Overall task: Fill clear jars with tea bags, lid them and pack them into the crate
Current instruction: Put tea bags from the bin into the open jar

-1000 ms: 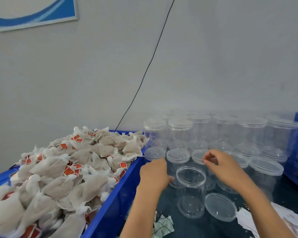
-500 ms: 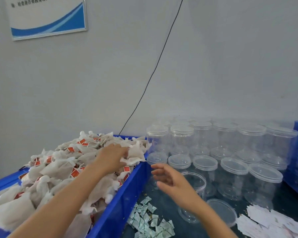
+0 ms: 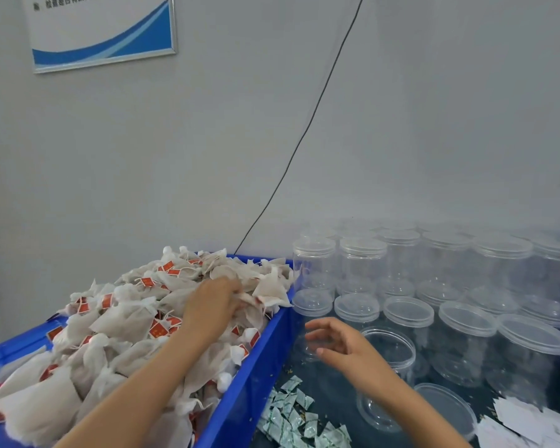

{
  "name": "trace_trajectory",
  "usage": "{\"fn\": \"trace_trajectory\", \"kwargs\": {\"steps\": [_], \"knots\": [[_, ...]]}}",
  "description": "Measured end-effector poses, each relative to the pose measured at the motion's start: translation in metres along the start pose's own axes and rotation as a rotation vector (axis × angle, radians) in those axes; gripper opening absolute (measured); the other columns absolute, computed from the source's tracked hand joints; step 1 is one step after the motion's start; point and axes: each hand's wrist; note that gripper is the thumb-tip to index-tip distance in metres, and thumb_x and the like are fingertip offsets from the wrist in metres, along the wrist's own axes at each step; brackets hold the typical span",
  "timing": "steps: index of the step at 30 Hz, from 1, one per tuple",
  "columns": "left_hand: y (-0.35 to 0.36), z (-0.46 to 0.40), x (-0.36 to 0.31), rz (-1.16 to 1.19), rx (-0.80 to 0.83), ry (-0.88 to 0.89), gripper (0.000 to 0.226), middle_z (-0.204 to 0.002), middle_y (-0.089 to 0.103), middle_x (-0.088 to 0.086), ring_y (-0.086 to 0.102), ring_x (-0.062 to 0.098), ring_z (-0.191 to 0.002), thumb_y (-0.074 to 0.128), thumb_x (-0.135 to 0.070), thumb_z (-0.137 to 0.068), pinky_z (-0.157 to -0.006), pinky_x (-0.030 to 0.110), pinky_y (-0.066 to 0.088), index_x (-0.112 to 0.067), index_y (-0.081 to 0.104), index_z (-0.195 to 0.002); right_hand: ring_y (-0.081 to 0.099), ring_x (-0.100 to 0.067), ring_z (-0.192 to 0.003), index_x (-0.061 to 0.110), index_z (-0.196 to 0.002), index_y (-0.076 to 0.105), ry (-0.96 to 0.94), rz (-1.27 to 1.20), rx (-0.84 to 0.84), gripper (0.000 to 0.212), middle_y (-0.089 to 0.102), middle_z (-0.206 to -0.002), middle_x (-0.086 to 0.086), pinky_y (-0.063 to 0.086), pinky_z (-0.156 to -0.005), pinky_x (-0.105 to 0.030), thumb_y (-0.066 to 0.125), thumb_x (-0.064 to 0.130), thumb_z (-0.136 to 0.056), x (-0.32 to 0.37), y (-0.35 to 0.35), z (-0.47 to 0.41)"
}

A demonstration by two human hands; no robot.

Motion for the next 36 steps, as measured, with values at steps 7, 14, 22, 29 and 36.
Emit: {"fn": "trace_trajectory", "kwargs": {"steps": [7, 14, 22, 29, 36], "knots": [[-0.021, -0.005, -0.041, 0.528, 0.056, 0.144, 0.014, -0.074, 0.066, -0.010, 0.058, 0.005, -0.065, 0.078, -0.033, -0.077, -0.064, 0.017, 0.043, -0.031, 0.065, -0.080, 0.070, -0.021, -0.097, 0.023, -0.117, 0.059, 0.051, -0.421, -0.072, 0.025, 0.066, -0.117, -0.006, 0.055, -0.090, -0.037, 0.059, 0.021, -0.093, 0.020, 0.011, -0.012], [-0.008, 0.001, -0.048, 1.162, 0.465, 0.013, 0.061, -0.109, 0.071, 0.003, 0.070, 0.019, -0.097, 0.080, -0.017, -0.076, -0.083, 0.033, 0.057, -0.026, 0.048, -0.126, 0.072, -0.029, -0.080, 0.011, -0.115, 0.062, 0.078, -0.741, -0.129, 0.036, 0.070, -0.104, -0.017, 0.058, -0.060, -0.030, 0.071, 0.006, -0.080, 0.023, 0.016, -0.008], [0.000, -0.018, 0.010, 0.294, 0.123, 0.029, 0.032, -0.121, 0.061, -0.010, 0.054, 0.006, -0.112, 0.061, -0.015, -0.088, -0.095, 0.024, 0.044, -0.025, 0.058, -0.119, 0.072, -0.020, -0.071, 0.005, -0.110, 0.064, 0.216, -0.924, -0.198, 0.023, 0.074, -0.092, -0.014, 0.057, -0.053, -0.028, 0.059, 0.018, -0.090, 0.015, -0.007, -0.003], [0.010, -0.026, 0.001, 0.027, 0.302, 0.136, 0.042, -0.112, 0.060, -0.019, 0.049, 0.002, -0.098, 0.069, -0.057, -0.077, -0.075, 0.018, 0.036, -0.039, 0.060, -0.114, 0.067, -0.024, -0.075, -0.003, -0.108, 0.065, 0.383, -1.130, -0.095, 0.030, 0.072, -0.096, -0.019, 0.058, -0.055, -0.031, 0.058, 0.018, -0.087, 0.016, -0.017, -0.003], [0.011, -0.023, -0.008, 0.068, -0.084, 0.046, 0.010, -0.088, 0.066, -0.010, 0.060, 0.009, -0.083, 0.062, -0.034, -0.091, -0.070, 0.025, 0.046, -0.026, 0.065, -0.095, 0.055, -0.016, -0.053, -0.001, -0.103, 0.058, 0.385, -1.039, -0.115, 0.040, 0.059, -0.064, -0.010, 0.057, -0.050, -0.028, 0.068, -0.006, -0.064, 0.014, -0.008, -0.001]]}}
Point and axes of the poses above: each hand's wrist, its own z-axis away from the middle knuckle, its own y-axis out of the palm, x = y × z
